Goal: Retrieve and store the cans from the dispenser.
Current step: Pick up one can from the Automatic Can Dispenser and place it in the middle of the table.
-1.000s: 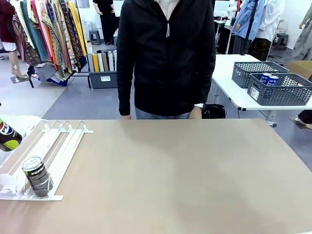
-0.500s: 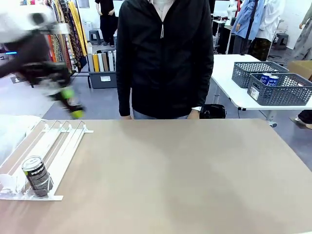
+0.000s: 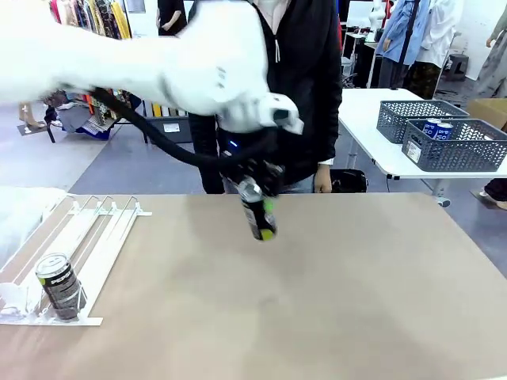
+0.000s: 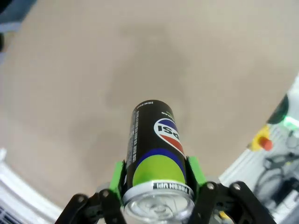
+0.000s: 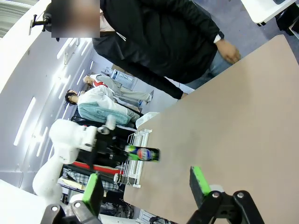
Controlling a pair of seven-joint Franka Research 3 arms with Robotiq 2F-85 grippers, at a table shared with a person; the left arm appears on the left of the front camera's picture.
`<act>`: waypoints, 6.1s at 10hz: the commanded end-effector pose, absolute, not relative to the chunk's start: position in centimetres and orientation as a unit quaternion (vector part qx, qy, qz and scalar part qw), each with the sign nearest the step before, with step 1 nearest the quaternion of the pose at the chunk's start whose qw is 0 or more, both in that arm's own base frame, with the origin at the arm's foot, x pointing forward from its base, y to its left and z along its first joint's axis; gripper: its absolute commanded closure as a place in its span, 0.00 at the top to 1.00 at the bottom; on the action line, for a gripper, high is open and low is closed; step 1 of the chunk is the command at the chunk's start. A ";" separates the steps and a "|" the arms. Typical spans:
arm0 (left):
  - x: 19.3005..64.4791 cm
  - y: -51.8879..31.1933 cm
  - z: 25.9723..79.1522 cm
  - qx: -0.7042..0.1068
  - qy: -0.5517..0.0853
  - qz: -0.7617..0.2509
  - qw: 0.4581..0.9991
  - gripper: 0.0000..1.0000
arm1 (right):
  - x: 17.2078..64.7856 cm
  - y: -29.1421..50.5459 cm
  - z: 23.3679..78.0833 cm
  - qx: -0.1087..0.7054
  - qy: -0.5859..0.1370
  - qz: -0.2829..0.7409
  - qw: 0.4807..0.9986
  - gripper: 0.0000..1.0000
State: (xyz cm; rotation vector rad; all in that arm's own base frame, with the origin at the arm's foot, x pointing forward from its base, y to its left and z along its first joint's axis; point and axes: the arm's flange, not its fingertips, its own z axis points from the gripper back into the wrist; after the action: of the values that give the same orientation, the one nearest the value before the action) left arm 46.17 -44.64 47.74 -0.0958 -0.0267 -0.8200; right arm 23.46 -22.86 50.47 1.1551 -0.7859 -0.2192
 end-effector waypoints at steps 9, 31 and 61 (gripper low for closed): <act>47.4 -49.2 42.6 0.065 0.071 -0.445 0.890 0.00 | 23.8 -22.9 50.7 0.533 -0.375 -0.092 0.753 1.00; 42.4 -7.2 55.1 -0.446 -0.050 -0.235 0.862 1.00 | 23.8 -22.9 50.7 0.533 -0.375 -0.092 0.753 1.00; 33.6 -1.2 52.3 -0.062 -0.024 0.060 0.996 1.00 | 23.8 -22.9 50.7 0.533 -0.375 -0.092 0.753 1.00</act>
State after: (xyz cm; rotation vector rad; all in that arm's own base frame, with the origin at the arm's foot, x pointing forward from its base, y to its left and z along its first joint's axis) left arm 34.36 -2.34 51.91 -0.0420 -0.0100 0.1304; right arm 23.47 -22.85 50.46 1.1573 -0.7828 -0.2166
